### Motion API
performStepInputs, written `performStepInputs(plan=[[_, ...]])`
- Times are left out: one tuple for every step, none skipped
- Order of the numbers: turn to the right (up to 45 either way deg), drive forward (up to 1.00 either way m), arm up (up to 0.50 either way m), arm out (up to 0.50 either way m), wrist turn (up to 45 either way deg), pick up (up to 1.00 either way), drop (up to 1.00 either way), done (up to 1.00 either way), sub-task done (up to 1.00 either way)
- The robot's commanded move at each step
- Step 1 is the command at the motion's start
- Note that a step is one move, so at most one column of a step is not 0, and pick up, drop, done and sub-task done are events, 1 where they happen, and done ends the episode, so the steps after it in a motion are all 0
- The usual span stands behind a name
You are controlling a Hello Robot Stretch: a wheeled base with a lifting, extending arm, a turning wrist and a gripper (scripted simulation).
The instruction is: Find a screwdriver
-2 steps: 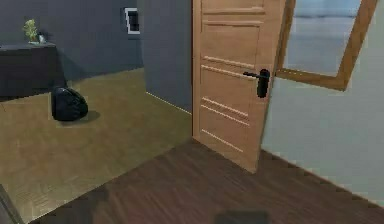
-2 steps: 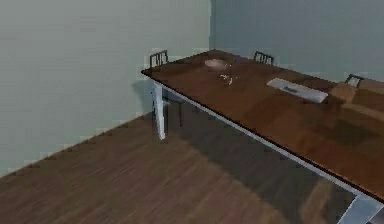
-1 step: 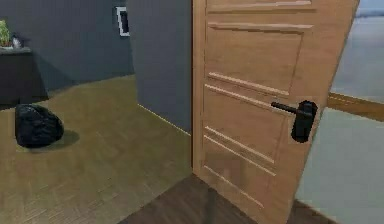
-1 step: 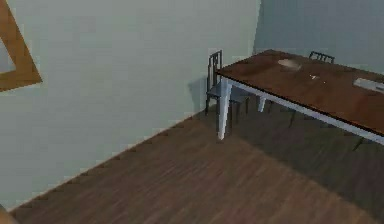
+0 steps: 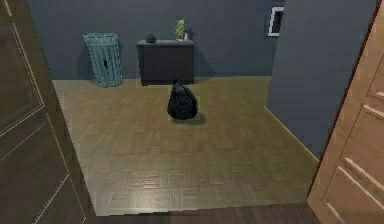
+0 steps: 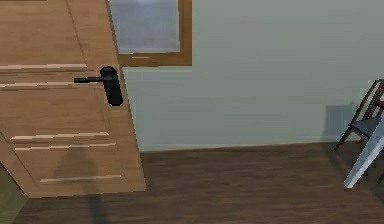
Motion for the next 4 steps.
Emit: performStepInputs(plan=[[-3.0, 0.0, 0.0, 0.0, 0.0, 0.0, 0.0, 0.0, 0.0], [0.0, 0.7, 0.0, 0.0, 0.0, 0.0, 0.0, 0.0, 0.0], [-12.0, 0.0, 0.0, 0.0, 0.0, 0.0, 0.0, 0.0, 0.0], [0.0, 0.85, 0.0, 0.0, 0.0, 0.0, 0.0, 0.0, 0.0]])
